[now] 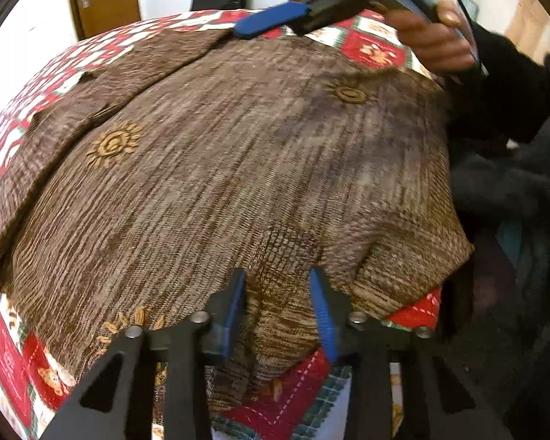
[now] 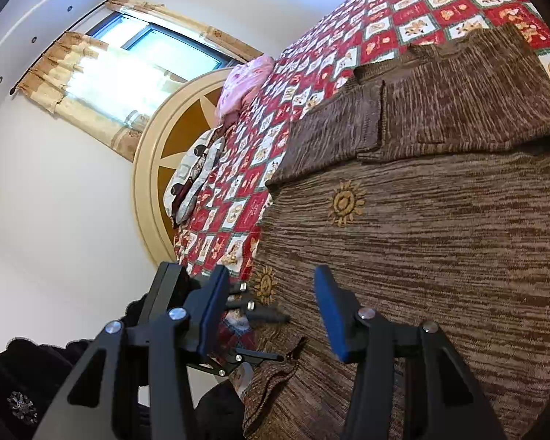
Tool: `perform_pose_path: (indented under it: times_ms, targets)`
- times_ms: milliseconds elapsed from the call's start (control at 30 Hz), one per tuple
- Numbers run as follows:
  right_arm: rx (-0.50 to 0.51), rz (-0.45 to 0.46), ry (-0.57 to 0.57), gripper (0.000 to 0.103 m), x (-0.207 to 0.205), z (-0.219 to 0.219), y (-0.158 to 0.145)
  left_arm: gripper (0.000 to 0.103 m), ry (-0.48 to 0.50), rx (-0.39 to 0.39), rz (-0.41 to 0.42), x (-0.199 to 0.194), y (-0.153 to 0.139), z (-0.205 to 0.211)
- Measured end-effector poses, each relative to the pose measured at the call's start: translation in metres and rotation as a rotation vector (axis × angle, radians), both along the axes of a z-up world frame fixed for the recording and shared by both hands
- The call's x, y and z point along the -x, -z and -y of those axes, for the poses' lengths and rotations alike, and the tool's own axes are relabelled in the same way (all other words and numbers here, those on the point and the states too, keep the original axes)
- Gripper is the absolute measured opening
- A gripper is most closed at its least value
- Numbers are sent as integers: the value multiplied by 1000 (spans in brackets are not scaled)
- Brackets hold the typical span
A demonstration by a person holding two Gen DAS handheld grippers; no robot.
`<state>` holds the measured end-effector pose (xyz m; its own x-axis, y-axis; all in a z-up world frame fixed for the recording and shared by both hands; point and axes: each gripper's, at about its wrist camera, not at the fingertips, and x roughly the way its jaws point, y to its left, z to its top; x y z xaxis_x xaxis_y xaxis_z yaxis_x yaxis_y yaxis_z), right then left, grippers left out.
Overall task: Fold small clothes
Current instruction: 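Lift the hem toward the collar with the right tool while the left tool regrasps it, then carry the held hem over the sweater body toward the collar with both tools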
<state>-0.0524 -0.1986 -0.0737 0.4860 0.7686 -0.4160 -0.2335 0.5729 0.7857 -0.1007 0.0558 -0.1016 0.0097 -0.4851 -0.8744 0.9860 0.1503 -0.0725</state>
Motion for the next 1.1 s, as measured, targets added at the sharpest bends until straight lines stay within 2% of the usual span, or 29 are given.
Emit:
perform_pose_path:
  times_ms: [67,200,300,467,533,600,633,667,833,967,1033,1067,1100]
  targets:
    - [0,0,-2,53,0,-1,0,30,0,4,-29,-5,1,-1]
    - [26,-35,-62,53,0,-20,11,30,-56,18,-58,-11,5,-7]
    - [92,-89,-166,53,0,-58,31,31,-79,45,-8,-6,4,-12]
    - [246,-149,-270,53,-5,-107,59,41,-123,95,54,2,-5,-36]
    - [304,-156,-298,53,-6,-120,66,50,-132,98,68,3,-8,-44]
    - [328,-135,-330,41,-4,-130,65,52,-128,79,78,5,-7,-47]
    - [332,-141,-362,15,-4,-136,65,52,-125,81,90,6,-8,-49]
    - [345,-149,-372,10,-5,-138,66,52,-117,90,96,6,-10,-50]
    - [341,-42,-400,10,4,-140,41,56,-47,124,81,5,-14,-39]
    - [333,93,-485,10,17,-145,5,56,20,114,113,11,-14,-31]
    - [322,126,-529,10,21,-150,-5,56,30,129,111,15,-16,-31]
    - [320,136,-539,10,21,-152,-7,54,38,142,97,17,-18,-31]
    - [315,143,-551,10,21,-157,-8,35,40,150,97,19,-20,-31]
